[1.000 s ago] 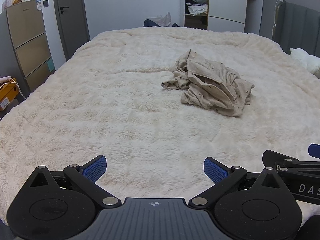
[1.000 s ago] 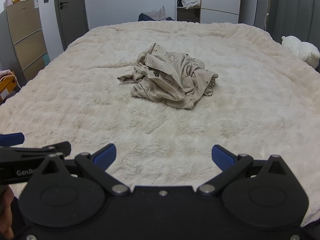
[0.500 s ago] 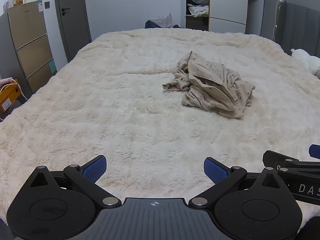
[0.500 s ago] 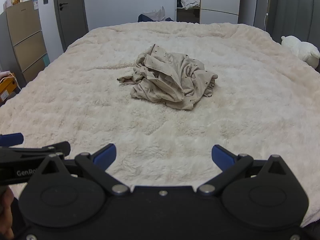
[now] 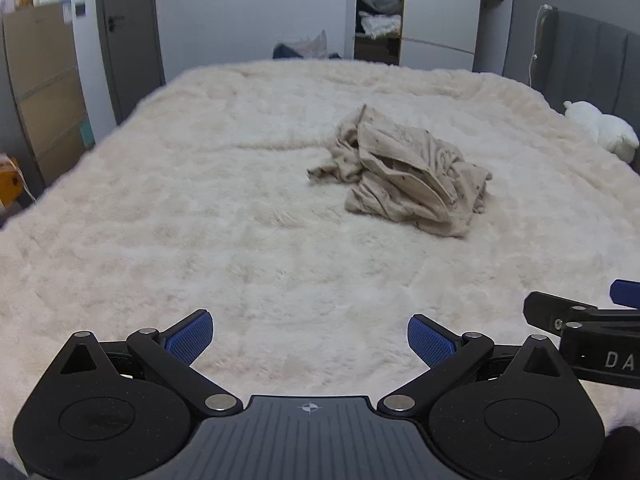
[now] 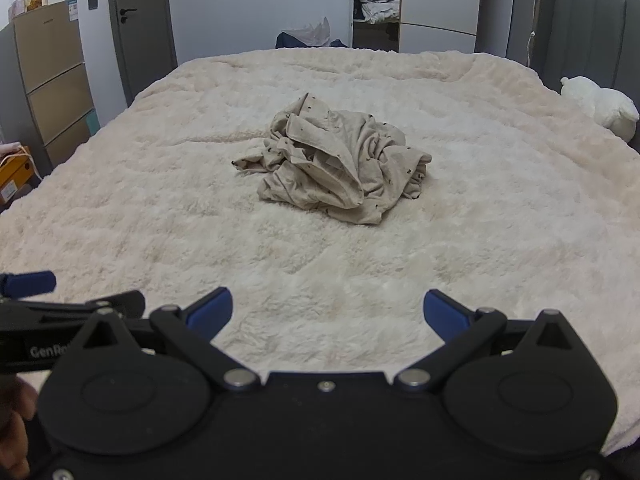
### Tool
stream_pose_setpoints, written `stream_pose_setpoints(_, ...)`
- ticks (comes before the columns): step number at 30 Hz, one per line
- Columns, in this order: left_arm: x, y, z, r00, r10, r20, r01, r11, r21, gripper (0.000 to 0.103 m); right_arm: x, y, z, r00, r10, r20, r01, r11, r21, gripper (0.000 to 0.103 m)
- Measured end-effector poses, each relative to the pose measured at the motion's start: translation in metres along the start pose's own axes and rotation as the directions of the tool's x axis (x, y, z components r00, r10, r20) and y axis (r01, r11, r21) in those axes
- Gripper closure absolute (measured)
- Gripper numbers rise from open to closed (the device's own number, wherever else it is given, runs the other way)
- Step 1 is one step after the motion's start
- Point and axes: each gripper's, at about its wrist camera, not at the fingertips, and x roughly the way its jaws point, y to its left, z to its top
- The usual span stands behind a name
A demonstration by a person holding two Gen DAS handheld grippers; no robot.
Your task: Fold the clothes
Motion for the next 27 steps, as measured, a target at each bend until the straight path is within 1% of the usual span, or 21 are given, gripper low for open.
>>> stream_pose_setpoints(5,-0.0021,0.0023,-0.0014,0.999,-0.030,0.024,0.030,0.999,-0.016,0.000,0.0019,-0.0007,-0.0042,1.000,0.013,0.022,-0.013,1.000,-0.009,0.000)
stream_pose_setpoints(8,-0.0024,0.0003,-0.0009,0.999,-0.022,0.034,0.022,1.000,0.001,0.000,0.0031,0.0014,-0.0073,1.000,0.009,0.021,-0.008,1.000,-0.027,0.000)
stream_pose_setpoints(11,-0.0022,-0.0002,0.0012,1.000,-0.010,0.017,0.010,1.000,-0.010,0.000,0.0042,0.0033,-0.0064,1.000,0.010,0.002,-0.010,0.999,-0.035,0.000)
stream_pose_setpoints(14,-0.0025,0.0017,0.0045,1.000,-0.005,0.004,0.005,1.000,-0.028,0.000,0.0029,0.0057,-0.0044,1.000,-0.002,0.010,0.002,0.999,-0.036,0.000)
stream_pose_setpoints(18,-0.0029,0.0043,0.0051,1.000,-0.004,0.006,0.004,0.999,-0.033,0.000,0.0018,0.0080,-0.0052,1.000,-0.007,0.021,0.008,0.999,-0.051,0.000)
stream_pose_setpoints(24,0.0001,0.0085,0.0056,1.000,-0.016,-0.003,0.015,0.998,-0.059,0.000,0.0036,0.0067,-0.0061,1.000,0.008,0.010,-0.007,0.999,-0.038,0.000)
stream_pose_setpoints(27,0.0015,0.0078,0.0050,1.000,-0.011,-0.003,0.011,0.999,-0.052,0.000,0.0054,0.0067,-0.0065,1.000,0.007,0.004,-0.007,0.999,-0.037,0.000)
